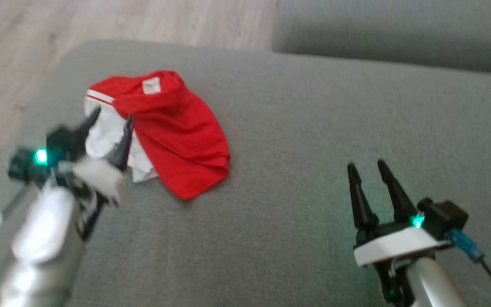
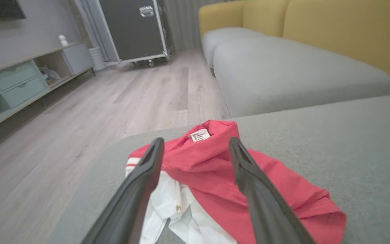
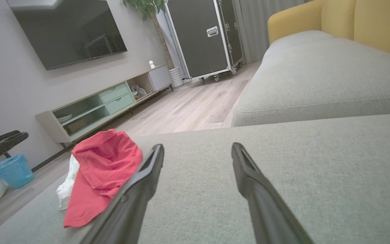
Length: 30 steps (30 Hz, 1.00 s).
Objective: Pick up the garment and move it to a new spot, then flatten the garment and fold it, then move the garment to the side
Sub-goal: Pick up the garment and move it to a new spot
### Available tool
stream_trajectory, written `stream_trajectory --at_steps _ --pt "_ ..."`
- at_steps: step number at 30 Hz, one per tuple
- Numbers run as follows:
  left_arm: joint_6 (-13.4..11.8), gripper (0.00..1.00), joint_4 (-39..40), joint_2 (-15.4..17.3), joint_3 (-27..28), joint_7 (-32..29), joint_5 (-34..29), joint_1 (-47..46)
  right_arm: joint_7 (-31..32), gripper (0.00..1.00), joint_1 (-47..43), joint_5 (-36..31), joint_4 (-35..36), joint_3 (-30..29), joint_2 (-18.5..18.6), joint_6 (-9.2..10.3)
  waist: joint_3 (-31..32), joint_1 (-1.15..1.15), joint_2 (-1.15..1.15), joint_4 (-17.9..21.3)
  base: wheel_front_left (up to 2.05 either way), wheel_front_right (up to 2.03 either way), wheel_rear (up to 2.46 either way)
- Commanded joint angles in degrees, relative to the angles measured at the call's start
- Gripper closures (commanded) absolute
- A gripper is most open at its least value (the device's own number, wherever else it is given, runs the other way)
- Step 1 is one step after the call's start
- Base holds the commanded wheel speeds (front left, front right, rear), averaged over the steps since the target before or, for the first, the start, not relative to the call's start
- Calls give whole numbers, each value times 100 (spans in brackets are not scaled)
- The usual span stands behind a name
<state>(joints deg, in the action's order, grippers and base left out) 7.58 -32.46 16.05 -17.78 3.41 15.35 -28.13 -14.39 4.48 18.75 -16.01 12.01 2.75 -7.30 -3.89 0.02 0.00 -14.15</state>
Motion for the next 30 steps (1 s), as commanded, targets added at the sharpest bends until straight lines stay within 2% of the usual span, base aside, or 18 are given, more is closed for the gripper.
stream_trajectory --at_steps 1,4,12,19,20,21,27,30 --pt "-10 0 -136 367 -97 -261 160 -639 -61 0 308 -76 239 82 13 -19 -434 -2 0 312 0 0 0" --pt "-10 0 -639 668 -521 -670 384 -1236 -61 0 440 -107 290 55 13 -19 -664 -2 0 481 0 0 0" --pt "-9 0 -1662 1119 -1305 -848 598 -2202 -61 0 632 -120 346 68 13 -19 -1043 -2 0 827 0 0 0" --pt "-9 0 -2212 1083 -1811 -885 852 -2448 -61 0 747 -125 357 81 13 -19 -1170 -2 0 1019 0 0 0" --pt "-9 83 -2252 1088 -1855 -877 943 -2456 -61 0 759 -122 356 86 13 -19 -1172 -2 0 1046 0 0 0" --pt "-9 100 -2295 1082 -1867 -861 1053 -2460 -61 0 768 -117 355 87 13 -19 -1166 -2 0 1071 0 0 0" --pt "-9 100 -2075 1100 -2280 -541 1456 -2418 -61 0 727 -36 262 99 13 -19 -925 -2 0 1226 0 0 0" --pt "-9 100 -1748 1040 -2296 -397 1980 -2340 -61 0 682 3 206 118 13 -19 -701 -2 0 1312 0 0 0"
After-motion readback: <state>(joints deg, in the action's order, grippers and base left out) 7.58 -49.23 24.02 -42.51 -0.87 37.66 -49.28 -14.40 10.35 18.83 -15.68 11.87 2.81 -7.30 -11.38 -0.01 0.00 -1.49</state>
